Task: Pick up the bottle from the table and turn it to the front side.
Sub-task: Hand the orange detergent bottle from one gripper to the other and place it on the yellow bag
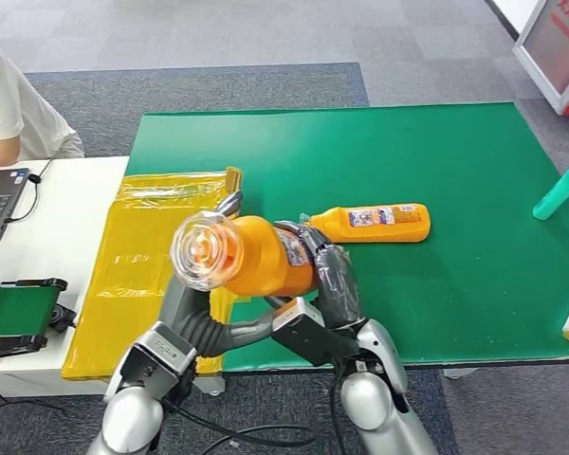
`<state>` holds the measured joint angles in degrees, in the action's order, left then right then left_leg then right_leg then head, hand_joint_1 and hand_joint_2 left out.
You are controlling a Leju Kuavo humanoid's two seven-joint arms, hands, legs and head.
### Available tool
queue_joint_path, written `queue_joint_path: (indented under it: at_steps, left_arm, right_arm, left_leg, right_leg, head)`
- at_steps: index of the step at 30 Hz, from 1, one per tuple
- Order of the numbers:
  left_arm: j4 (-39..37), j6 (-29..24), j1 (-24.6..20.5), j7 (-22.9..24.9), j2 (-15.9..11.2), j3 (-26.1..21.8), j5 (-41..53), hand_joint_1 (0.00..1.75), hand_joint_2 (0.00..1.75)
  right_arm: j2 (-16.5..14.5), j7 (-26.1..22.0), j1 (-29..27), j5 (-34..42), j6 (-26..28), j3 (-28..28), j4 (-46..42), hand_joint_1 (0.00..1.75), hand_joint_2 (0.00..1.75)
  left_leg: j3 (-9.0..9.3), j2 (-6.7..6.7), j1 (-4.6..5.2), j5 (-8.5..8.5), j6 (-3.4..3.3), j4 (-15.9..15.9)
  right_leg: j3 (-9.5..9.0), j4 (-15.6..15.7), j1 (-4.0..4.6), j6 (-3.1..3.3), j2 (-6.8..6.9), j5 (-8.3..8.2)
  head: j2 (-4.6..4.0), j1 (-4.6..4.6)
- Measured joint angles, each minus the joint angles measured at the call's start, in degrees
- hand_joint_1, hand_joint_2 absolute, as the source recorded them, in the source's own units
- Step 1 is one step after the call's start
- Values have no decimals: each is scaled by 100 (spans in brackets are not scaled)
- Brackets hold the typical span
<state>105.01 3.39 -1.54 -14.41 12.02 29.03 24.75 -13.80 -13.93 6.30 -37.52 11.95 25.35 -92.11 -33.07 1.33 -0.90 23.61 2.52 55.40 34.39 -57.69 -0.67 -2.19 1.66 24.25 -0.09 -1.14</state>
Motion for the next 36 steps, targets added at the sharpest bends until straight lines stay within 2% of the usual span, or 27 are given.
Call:
queue_joint_path:
  at_steps: [13,17,29,30,33,34,36]
  left_arm:
    - [-1,-12,-120,102,-67,313,-130,1,175]
    - [-2,53,-177,106,-88,424,-297,175,175]
    - [-3,3,-279,80,-113,575,-373,175,175]
    - [-3,-2,-283,78,-114,581,-376,175,175]
    - [-3,-19,-289,69,-116,594,-381,175,175]
    - [-3,-27,-290,66,-117,596,-382,175,175]
    - [-3,-52,-284,52,-119,593,-383,175,175]
  right_arm:
    - [115,-258,-176,-542,532,30,-281,175,175]
    - [139,-394,-187,-485,654,51,-315,175,175]
    - [173,-490,-223,-364,741,87,-360,175,175]
    - [176,-494,-227,-346,744,90,-362,159,175]
    - [188,-491,-231,-237,726,101,-361,28,175]
    - [190,-469,-231,-162,685,103,-360,0,175]
    - [191,-385,-226,34,549,103,-349,0,175]
  left_leg:
    - [-1,0,0,0,0,0]
    - [-1,0,0,0,0,0]
    - [-2,0,0,0,0,0]
    - [-2,0,0,0,0,0]
    - [-3,0,0,0,0,0]
    - [-3,0,0,0,0,0]
    - [-3,0,0,0,0,0]
  right_leg:
    - [1,0,0,0,0,0]
    - [2,0,0,0,0,0]
    - [1,0,0,0,0,0]
    - [1,0,0,0,0,0]
    - [1,0,0,0,0,0]
    - [1,0,0,0,0,0]
    - [1,0,0,0,0,0]
  head:
    - [1,-1]
    - [0,-1]
    - [0,1]
    - [0,1]
    - [1,-1]
    - [1,-1]
    - [1,-1]
